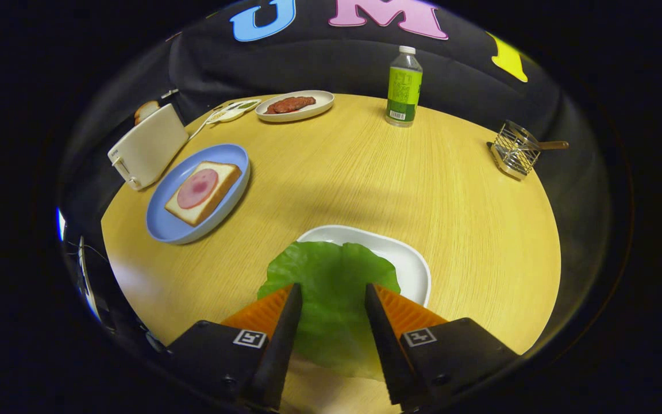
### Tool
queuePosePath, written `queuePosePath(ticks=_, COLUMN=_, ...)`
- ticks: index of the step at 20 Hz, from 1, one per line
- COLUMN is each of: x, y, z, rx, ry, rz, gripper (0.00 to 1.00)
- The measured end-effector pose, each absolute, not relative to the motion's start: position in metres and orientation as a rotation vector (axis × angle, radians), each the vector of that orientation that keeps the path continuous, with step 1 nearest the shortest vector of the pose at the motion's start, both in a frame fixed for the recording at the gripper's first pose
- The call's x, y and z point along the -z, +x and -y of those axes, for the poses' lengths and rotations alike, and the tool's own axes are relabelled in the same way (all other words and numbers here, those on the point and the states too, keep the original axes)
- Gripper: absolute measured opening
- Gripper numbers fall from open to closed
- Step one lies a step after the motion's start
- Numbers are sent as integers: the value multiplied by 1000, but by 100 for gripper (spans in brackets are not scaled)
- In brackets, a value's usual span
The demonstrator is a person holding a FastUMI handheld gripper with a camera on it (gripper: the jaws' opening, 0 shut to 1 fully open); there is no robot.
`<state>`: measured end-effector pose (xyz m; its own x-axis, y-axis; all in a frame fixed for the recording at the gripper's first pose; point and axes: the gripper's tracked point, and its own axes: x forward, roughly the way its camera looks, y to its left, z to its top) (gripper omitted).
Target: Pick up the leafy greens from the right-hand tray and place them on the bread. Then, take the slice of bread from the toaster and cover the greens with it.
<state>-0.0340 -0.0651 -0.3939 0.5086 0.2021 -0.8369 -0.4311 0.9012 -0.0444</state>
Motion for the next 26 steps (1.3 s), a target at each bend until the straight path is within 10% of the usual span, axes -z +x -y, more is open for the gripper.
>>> queuePosePath(ticks=10, x=395, y=-31, z=64, rx=-401, ry=-330, rz=-956, gripper=53)
queuePosePath(ticks=11, x=395, y=-32, z=65, rx=-397, ry=-318, rz=-954, gripper=17)
queuePosePath(ticks=26, x=352, y=-39, z=65, rx=-441, ry=-264, rz=-998, gripper=5)
